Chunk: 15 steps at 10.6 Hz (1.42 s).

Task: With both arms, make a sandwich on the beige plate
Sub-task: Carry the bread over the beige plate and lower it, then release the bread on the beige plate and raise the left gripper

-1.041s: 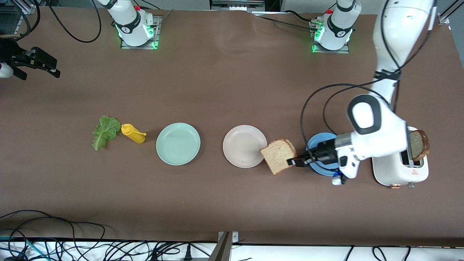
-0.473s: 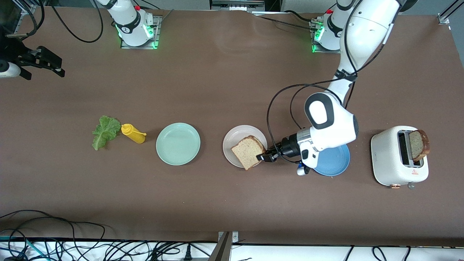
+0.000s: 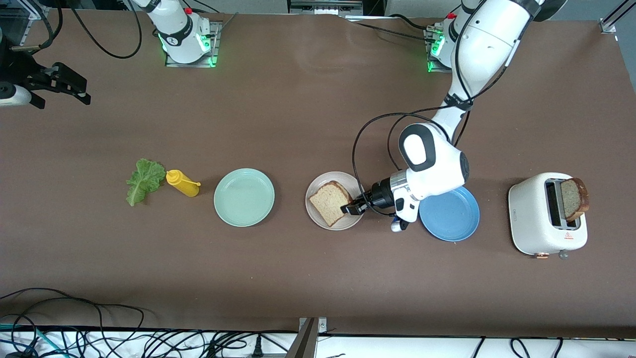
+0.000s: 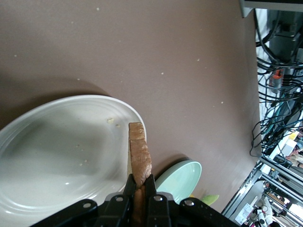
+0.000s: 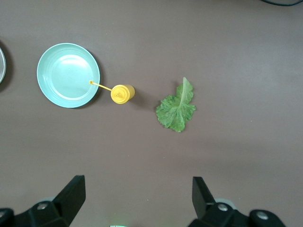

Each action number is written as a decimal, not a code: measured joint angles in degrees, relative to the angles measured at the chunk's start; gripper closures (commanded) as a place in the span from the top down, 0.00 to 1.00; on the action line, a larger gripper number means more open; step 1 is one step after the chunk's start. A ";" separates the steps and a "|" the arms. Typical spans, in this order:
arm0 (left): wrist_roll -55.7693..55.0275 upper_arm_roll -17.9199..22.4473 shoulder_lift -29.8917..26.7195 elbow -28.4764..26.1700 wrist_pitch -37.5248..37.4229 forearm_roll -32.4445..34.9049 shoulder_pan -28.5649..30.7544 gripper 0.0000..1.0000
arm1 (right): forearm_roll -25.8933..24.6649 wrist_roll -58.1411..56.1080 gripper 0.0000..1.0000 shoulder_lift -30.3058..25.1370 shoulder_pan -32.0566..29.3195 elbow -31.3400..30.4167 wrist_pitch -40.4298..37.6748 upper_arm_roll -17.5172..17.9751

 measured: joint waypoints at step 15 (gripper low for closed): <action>6.08 1.82 0.80 0.59 1.06 7.40 3.01 1.00 | 0.00 0.00 1.00 -0.09 0.04 0.35 -1.29 1.18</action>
